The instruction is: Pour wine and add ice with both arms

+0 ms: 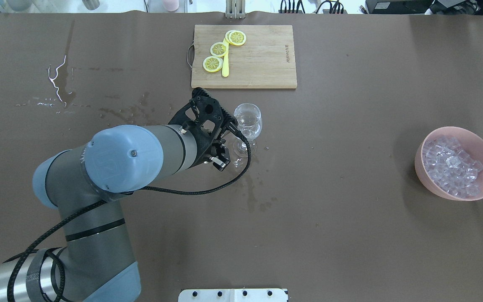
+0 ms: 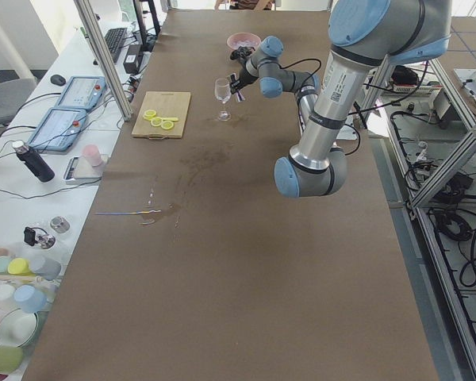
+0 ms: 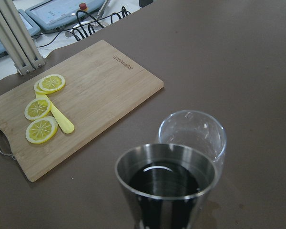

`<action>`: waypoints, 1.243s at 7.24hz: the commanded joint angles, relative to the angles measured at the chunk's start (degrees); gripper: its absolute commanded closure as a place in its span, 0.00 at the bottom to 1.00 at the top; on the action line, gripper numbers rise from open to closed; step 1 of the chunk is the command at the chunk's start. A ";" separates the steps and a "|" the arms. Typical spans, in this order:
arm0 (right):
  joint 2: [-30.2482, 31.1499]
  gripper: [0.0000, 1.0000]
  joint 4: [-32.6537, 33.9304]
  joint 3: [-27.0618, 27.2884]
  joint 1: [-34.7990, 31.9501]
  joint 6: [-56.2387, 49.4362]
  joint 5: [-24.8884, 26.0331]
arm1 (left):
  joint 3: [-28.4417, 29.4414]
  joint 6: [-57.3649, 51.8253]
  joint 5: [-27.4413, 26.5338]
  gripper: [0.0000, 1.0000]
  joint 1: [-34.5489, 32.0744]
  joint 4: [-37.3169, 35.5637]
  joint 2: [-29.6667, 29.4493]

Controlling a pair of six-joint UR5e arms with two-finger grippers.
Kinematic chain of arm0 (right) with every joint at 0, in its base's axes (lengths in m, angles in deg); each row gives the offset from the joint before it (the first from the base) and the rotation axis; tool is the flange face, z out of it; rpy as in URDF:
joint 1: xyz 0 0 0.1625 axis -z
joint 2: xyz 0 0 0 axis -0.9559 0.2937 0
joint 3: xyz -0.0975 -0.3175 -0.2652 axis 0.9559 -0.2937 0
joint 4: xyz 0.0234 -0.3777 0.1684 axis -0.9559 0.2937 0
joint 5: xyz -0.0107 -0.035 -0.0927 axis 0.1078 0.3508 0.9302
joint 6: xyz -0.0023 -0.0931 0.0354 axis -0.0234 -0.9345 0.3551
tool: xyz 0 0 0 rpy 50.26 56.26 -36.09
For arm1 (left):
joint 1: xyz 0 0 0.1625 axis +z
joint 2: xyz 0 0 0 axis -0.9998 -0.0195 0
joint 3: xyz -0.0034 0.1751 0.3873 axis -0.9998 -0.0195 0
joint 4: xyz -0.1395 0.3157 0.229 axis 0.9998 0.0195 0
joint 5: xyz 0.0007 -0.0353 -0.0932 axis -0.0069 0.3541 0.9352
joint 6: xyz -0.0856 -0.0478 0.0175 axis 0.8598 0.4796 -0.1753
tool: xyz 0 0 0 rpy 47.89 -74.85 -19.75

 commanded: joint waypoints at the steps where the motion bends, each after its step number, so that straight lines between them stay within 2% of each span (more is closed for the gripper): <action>1: -0.04 0.00 0.00 -0.25 0.00 0.00 -0.07 | 0.57 -0.62 2.49 1.00 0.10 -4.05 -1.78; 4: -0.04 0.00 0.00 -0.16 0.00 0.00 -0.07 | 0.74 -1.85 4.33 1.00 -0.95 -7.04 -2.65; 6: -0.12 0.00 0.00 -0.34 0.00 0.00 -0.07 | 1.62 -1.24 5.47 1.00 -2.88 -6.09 -3.53; 9: -0.04 0.00 0.00 -0.25 0.00 0.00 -0.07 | 6.09 -0.97 5.48 1.00 -4.38 -5.99 -7.21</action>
